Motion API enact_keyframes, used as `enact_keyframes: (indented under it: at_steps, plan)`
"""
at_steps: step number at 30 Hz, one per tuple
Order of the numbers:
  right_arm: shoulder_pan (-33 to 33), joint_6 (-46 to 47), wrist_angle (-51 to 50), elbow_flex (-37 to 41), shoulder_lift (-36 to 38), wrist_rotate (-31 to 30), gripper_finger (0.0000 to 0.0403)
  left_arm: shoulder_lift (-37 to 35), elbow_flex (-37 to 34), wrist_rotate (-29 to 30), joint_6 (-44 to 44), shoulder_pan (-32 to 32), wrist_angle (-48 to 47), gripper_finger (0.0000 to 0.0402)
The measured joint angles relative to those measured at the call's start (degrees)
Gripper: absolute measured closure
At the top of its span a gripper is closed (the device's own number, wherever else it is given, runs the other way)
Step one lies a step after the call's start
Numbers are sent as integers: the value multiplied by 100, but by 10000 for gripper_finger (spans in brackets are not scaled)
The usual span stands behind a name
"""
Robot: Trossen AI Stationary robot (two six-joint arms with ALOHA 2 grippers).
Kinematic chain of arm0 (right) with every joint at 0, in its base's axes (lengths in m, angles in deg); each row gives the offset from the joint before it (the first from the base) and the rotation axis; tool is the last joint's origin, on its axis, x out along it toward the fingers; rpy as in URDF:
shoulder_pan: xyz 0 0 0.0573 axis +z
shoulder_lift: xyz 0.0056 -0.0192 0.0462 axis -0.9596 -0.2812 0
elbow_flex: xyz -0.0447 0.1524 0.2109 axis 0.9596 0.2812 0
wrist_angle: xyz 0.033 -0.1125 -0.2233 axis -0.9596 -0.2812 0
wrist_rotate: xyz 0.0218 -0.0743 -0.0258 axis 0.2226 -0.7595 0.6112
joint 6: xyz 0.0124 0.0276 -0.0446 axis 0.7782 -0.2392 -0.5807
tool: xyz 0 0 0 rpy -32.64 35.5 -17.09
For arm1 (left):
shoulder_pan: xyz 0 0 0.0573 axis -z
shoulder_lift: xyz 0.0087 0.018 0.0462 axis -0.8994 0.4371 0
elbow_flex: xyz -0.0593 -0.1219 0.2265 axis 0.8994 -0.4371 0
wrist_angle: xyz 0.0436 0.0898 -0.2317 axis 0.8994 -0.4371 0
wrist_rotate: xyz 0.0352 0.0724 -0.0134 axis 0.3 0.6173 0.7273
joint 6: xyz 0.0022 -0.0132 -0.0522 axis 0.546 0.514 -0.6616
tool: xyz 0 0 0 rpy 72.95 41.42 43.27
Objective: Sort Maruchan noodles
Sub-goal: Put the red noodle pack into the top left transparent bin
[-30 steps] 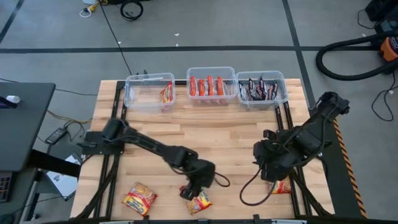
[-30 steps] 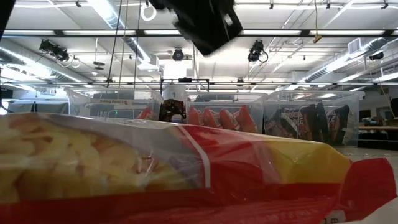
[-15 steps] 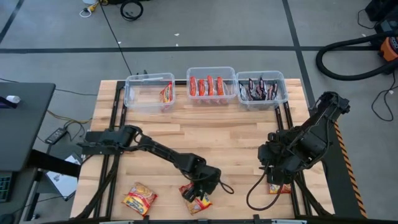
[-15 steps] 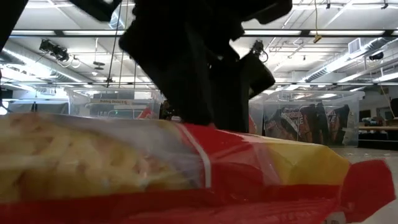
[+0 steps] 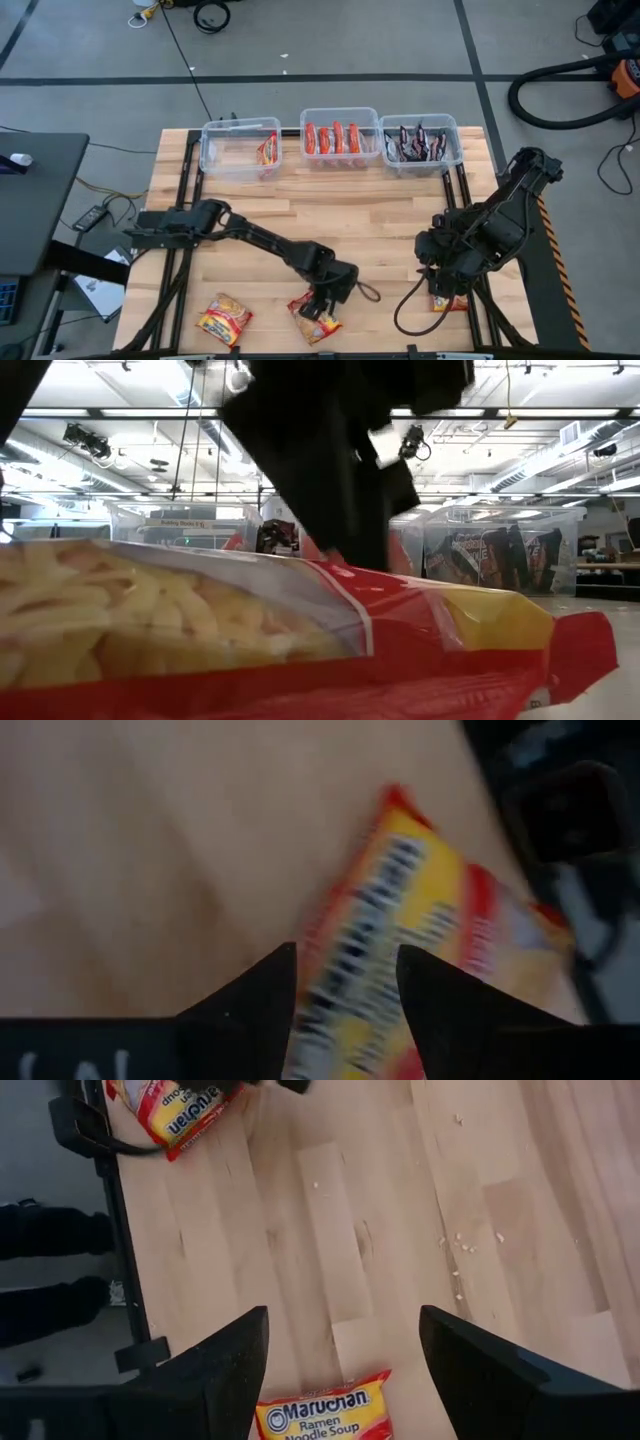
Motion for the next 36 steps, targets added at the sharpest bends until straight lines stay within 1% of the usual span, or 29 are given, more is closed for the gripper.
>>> enact_keyframes:
  at_steps: [2, 7, 9, 11, 15, 18, 21, 27, 32, 36]
  plan:
    - [0, 82, 13, 0, -4, 34, 139, 85, 0, -8, 0, -95, 44, 215]
    - [0, 287, 94, -2, -4, 176, 139, 287, 4, -383, 12, -184, -139, 201]
    - [0, 363, 131, -4, -6, 260, 139, 315, 4, -669, 217, -149, -242, 199]
    - [0, 392, 134, -4, -5, 307, 139, 315, 4, -760, 410, -96, -304, 198]
    - [0, 409, 131, -4, -5, 346, 139, 298, 34, -762, 321, -46, -551, 198]
    - [0, 405, 125, -4, -4, 335, 139, 295, 288, -763, 305, -96, -1080, 198]
    - [0, 393, 126, -4, -7, 213, 139, 267, 546, -896, 306, -162, -1402, 198]
    - [0, 394, 127, -4, -6, 195, 139, 347, 578, -988, 341, -106, -1391, 198]
    - [2, 396, 126, -4, -4, 285, 139, 448, 570, -1035, 435, 155, -1404, 198]
    - [1, 358, 125, -4, -5, 283, 139, 509, 576, -743, 340, 308, -1324, 198]
